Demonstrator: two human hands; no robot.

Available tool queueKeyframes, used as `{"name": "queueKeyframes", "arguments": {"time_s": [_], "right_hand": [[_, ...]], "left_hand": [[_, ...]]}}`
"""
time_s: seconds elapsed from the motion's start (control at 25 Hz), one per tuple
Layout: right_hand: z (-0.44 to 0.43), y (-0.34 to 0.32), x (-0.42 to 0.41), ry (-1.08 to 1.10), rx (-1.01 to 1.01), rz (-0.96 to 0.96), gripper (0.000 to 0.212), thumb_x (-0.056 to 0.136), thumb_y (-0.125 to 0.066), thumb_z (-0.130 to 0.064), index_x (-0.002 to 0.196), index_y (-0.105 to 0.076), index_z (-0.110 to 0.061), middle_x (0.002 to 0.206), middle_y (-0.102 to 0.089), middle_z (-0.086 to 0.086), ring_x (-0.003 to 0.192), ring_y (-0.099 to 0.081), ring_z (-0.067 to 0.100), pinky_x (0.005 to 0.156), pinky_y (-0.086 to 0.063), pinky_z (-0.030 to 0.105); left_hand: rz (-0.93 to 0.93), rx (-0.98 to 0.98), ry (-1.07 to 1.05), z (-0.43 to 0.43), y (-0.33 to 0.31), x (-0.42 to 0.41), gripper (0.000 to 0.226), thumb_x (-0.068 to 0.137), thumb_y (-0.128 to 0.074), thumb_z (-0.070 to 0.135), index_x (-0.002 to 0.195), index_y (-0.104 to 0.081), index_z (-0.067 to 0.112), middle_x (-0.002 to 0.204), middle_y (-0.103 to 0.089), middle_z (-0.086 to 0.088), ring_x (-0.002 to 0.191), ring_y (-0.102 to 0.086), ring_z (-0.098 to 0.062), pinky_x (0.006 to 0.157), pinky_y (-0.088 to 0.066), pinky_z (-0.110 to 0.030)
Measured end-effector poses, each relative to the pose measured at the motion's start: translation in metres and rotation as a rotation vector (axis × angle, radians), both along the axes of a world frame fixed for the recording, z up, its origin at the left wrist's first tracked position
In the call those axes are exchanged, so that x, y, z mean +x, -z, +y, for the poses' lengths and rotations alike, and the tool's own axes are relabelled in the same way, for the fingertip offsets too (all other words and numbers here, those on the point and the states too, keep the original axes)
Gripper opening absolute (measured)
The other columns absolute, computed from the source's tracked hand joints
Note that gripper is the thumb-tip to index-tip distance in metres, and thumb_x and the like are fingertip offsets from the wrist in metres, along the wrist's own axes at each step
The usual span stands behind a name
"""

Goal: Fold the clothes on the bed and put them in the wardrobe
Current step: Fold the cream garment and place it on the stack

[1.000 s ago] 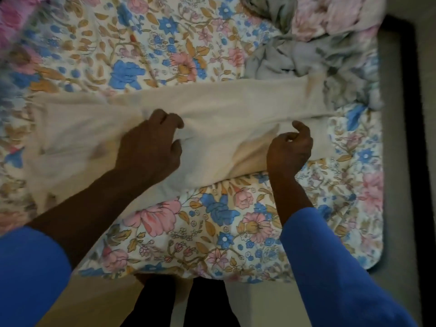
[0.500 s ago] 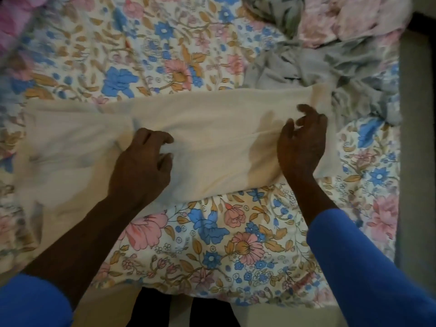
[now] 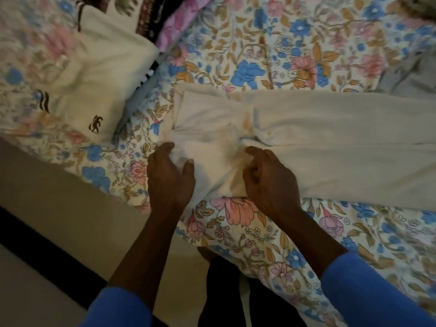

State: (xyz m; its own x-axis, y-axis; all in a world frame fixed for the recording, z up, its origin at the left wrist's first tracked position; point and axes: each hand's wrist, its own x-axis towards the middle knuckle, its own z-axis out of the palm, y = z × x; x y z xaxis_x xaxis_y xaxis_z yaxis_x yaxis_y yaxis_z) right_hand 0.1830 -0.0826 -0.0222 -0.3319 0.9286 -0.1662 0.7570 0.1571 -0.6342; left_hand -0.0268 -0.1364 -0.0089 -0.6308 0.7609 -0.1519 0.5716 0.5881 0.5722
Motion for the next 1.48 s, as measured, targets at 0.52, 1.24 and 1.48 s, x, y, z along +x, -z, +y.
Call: {"name": "queueKeyframes", "arguments": {"time_s": [0.52, 1.24, 1.48], "right_hand": [[0.082, -0.034, -0.07, 0.42, -0.31, 0.419, 0.008, 0.098, -0.062, -0.021, 0.105, -0.064, -0.019, 0.072, -0.075, 0.006, 0.052, -0.072, 0.023, 0.054, -0.063, 0.04], [0.001, -0.019, -0.015, 0.12, 0.085, -0.027, 0.015, 0.099, -0.058, -0.034, 0.11, -0.067, -0.029, 0.084, -0.073, -0.006, 0.073, -0.067, 0.016, 0.068, -0.052, 0.031], [0.022, -0.002, 0.001, 0.551, 0.042, 0.274, 0.018, 0.097, -0.06, -0.027, 0.112, -0.069, -0.03, 0.067, -0.062, -0.007, 0.064, -0.062, 0.015, 0.066, -0.056, 0.041]], "left_hand": [[-0.266, 0.083, 0.073, 0.096, -0.061, -0.06, 0.009, 0.095, -0.072, 0.014, 0.101, -0.067, 0.015, 0.08, -0.073, -0.008, 0.062, -0.075, -0.024, 0.061, -0.064, -0.044], [0.283, -0.107, 0.136, -0.001, -0.032, 0.032, 0.018, 0.092, -0.065, 0.04, 0.104, -0.068, 0.026, 0.104, -0.064, 0.003, 0.086, -0.065, -0.022, 0.067, -0.036, -0.03], [0.084, 0.086, 0.471, 0.038, -0.015, 0.081, 0.021, 0.093, -0.064, 0.026, 0.114, -0.066, 0.021, 0.113, -0.06, -0.001, 0.103, -0.062, -0.024, 0.081, -0.053, -0.041]]}}
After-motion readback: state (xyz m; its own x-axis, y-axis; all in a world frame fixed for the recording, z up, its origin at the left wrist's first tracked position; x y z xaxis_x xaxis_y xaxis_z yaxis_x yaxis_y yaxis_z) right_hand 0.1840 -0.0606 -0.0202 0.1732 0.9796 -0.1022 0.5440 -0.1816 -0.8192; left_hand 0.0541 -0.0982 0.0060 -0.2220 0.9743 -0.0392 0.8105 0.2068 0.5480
